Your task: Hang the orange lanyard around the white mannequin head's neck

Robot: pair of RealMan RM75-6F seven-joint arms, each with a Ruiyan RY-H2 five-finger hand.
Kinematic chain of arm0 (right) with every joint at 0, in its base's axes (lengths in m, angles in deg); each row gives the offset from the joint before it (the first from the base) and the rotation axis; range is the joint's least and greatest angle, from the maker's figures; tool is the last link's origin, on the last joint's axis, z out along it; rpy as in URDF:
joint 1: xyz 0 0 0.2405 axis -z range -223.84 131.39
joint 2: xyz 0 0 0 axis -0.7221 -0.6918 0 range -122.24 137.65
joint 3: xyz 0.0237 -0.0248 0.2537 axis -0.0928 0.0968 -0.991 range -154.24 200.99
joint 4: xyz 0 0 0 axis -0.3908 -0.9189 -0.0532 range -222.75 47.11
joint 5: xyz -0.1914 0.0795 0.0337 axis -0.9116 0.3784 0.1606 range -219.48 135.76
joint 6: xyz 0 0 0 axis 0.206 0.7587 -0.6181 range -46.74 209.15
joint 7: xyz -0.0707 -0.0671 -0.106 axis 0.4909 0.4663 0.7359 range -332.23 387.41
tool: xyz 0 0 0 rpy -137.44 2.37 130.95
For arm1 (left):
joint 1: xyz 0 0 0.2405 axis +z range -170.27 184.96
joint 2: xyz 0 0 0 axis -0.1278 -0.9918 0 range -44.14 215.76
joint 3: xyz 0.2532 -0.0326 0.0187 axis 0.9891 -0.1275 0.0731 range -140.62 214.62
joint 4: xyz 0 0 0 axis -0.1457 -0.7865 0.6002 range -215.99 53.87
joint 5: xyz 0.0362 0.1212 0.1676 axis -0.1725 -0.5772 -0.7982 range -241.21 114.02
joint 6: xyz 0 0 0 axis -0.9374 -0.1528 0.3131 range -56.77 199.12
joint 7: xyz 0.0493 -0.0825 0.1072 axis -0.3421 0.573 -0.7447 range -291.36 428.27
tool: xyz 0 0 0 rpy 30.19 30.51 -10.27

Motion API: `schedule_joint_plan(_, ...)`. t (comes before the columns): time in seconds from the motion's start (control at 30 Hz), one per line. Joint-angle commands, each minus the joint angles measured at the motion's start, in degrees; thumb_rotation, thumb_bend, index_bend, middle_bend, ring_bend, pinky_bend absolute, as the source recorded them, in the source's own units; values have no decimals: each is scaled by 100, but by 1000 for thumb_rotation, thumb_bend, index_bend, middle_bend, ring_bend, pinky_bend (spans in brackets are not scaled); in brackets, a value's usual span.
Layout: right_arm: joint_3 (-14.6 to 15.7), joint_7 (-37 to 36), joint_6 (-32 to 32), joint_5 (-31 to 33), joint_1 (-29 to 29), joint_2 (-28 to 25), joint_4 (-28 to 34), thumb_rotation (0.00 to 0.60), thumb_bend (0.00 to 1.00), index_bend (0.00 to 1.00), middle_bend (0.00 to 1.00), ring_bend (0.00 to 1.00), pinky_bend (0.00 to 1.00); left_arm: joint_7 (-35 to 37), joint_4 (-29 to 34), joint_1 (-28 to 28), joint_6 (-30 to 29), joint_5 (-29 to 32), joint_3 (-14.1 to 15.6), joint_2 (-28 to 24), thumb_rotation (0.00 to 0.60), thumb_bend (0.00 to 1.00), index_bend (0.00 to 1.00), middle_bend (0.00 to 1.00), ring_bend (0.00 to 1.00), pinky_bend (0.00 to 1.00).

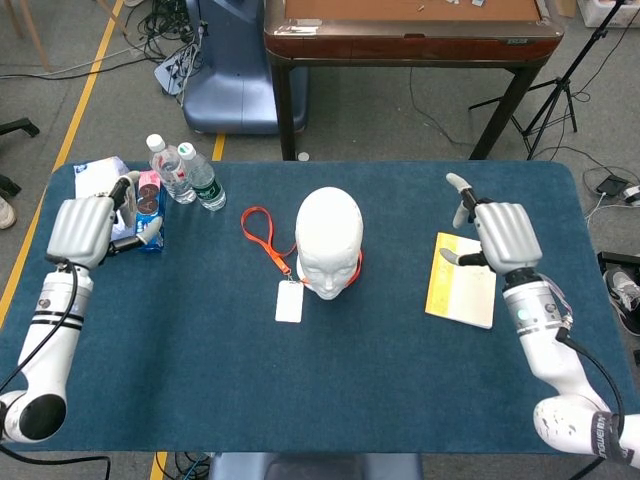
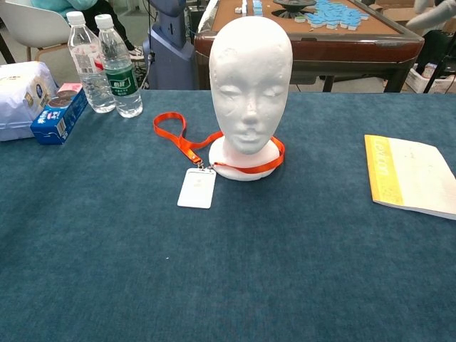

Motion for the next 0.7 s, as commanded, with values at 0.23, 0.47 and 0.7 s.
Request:
schedule_joint_plan(0.23,838,-787,576,-1210,1147,-312,42,600,19,62,503,436,587,705,339,1093,-626,-1132,636,-370,213,193,164,549,486,826)
schedule_joint_plan(0.47,1258,-1311,1108,-2014,1829,-193,-231,600,80,88,508,436,587,1262,42,1692,-822,-1980,1044,-325,400,248,183,549,490,825)
schedule_joint_plan(0.7,1419,-1453,1436,-2477,2206,-180,-265,600,129,88,517,439,587,1697,-296,1839,-283,-2578,1396,-231,530,327,263,576,551,826)
